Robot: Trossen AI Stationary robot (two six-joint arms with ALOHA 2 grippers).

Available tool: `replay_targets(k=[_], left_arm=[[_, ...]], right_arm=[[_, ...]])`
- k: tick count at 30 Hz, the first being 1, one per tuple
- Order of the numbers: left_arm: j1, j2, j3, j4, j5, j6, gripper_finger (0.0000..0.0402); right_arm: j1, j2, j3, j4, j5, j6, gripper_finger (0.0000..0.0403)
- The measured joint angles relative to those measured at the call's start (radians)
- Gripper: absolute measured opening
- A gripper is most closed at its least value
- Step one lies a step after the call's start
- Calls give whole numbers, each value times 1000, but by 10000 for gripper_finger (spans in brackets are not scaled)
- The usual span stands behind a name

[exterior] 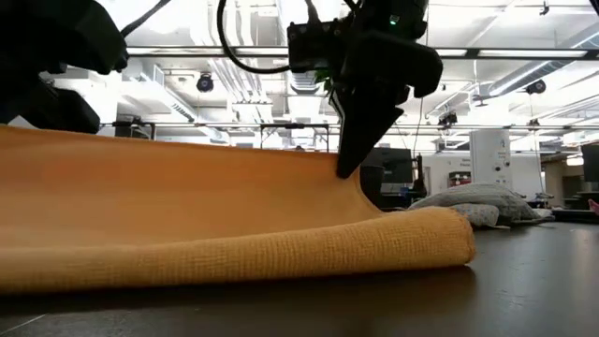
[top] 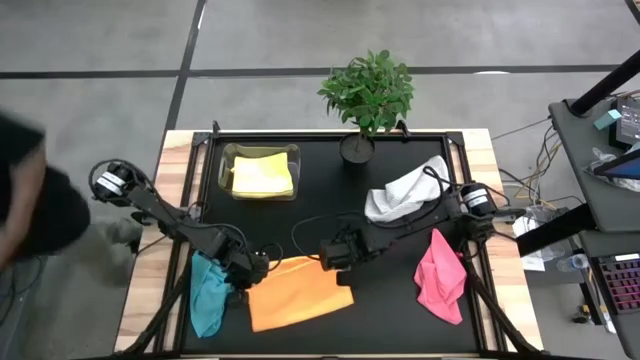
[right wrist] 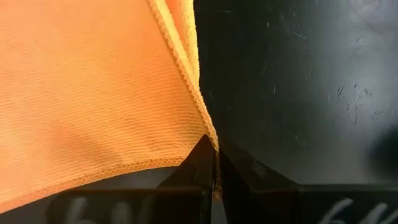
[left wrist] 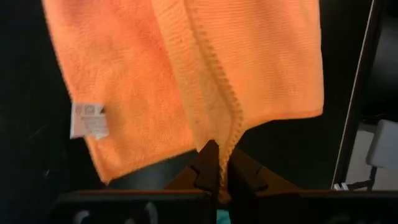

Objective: Fold microfiber towels
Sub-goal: Fold the orange towel

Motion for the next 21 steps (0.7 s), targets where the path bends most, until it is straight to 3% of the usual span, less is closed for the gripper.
replay_targets(k=[14,21], left_arm=[[84,0,-66,-14,21,8,0],[109,0,-63,-17,24,8,15]], right_arm=[[-50,56,4,22,0,-29,10],[-70,62,3,23,1,-27,53]])
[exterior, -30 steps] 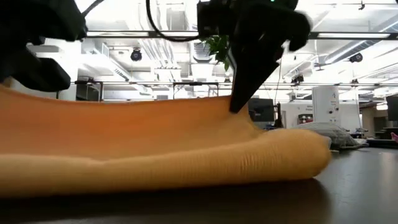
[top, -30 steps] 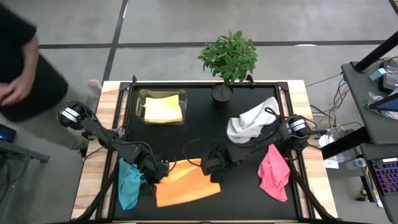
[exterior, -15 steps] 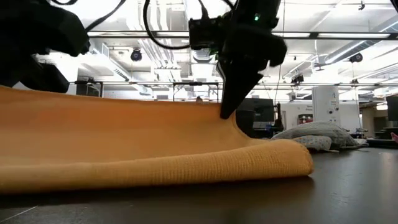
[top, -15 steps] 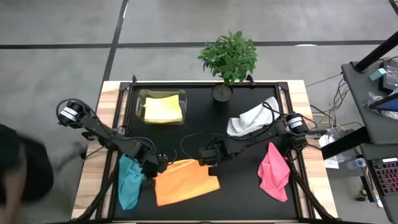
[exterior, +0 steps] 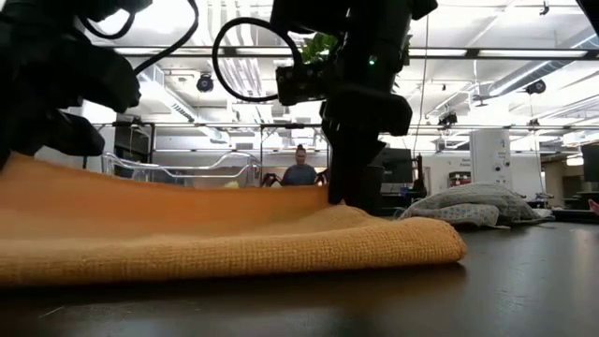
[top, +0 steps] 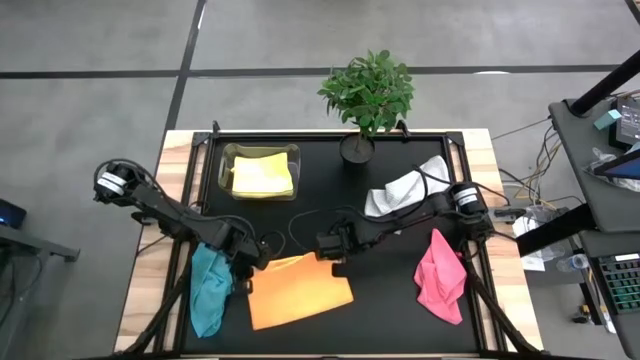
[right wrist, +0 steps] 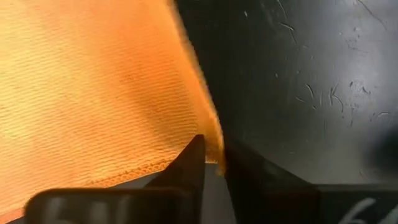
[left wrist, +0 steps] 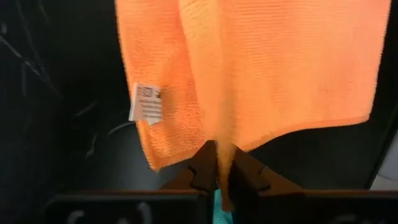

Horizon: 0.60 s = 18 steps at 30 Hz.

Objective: Fold microfiber towels
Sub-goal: Fold the orange towel

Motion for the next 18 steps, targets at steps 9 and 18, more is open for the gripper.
replay_targets(k=[9,18], left_arm=[[7,0,0,-139,-1,2,127],[7,-2,39,-323,-1,5,166]], right_arm=[[-32,-11,0,-33,9,-28,132],[-49,-29,0,10,10,-92,137]])
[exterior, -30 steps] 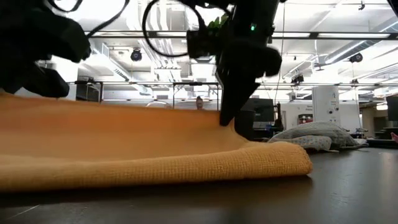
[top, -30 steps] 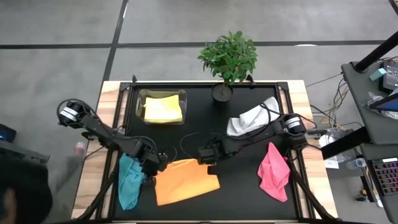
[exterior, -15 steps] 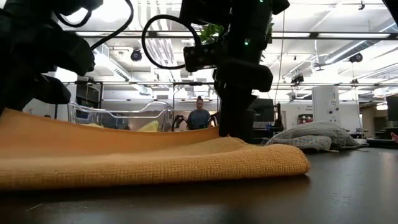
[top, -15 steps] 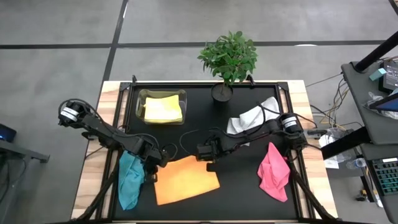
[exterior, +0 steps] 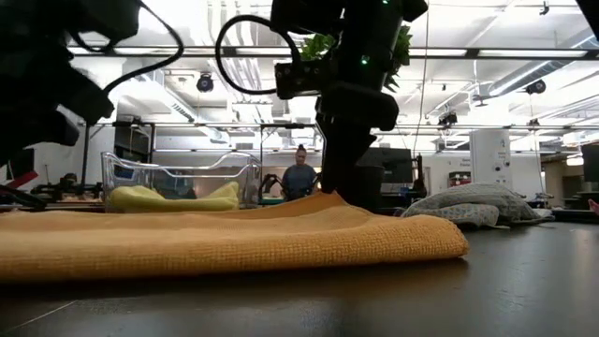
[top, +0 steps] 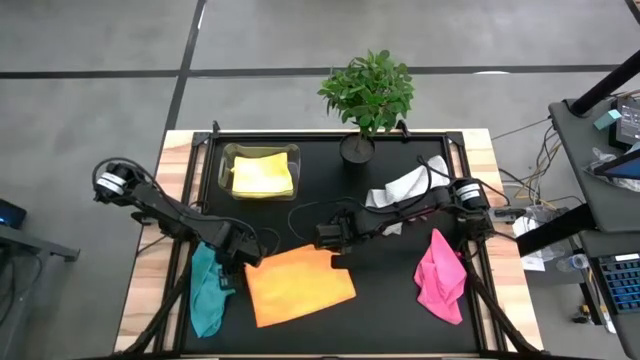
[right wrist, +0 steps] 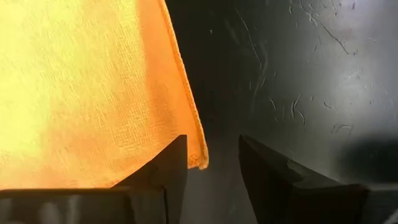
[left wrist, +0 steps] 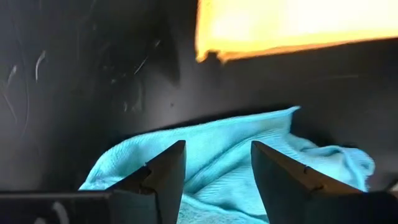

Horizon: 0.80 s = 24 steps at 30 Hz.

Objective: Fold microfiber towels
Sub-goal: Fold the orange towel

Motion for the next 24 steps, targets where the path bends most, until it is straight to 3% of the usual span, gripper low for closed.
replay_targets(k=[8,16,21,24], left_arm=[[-1,-30,36,197,-5,89,166],[-1,-9,-17,356,-79,145,166],[-1,15,-70,367,-84,126,166],[-1,25,-99,404,-94,125,166]], right_arm=[[-23,-13,0,-14,16,8,139],[7,-83,-12,-35,155,5,97],[10,-122,-63,96,127,6,52],[19,-122,-147,277,10,-19,26]])
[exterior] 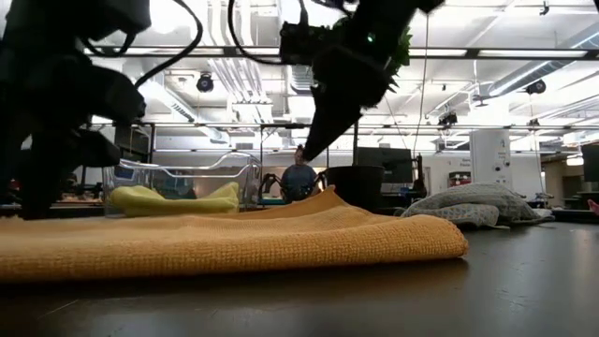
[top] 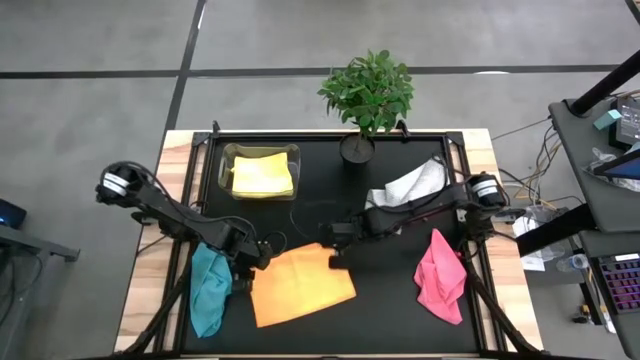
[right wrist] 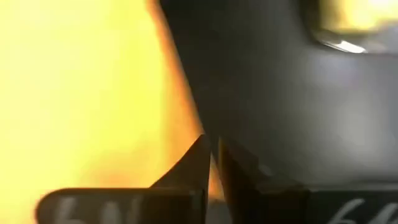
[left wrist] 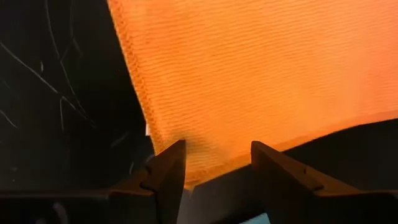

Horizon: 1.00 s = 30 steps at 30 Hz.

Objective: Fold microfiber towels
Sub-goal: Fold the orange towel

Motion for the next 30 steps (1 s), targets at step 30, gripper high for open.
replay_targets(k=[30], left_arm=[[162,14,65,-120,-508,166,166]], right_arm=[[-91,-17,-304,306,116,53,9]])
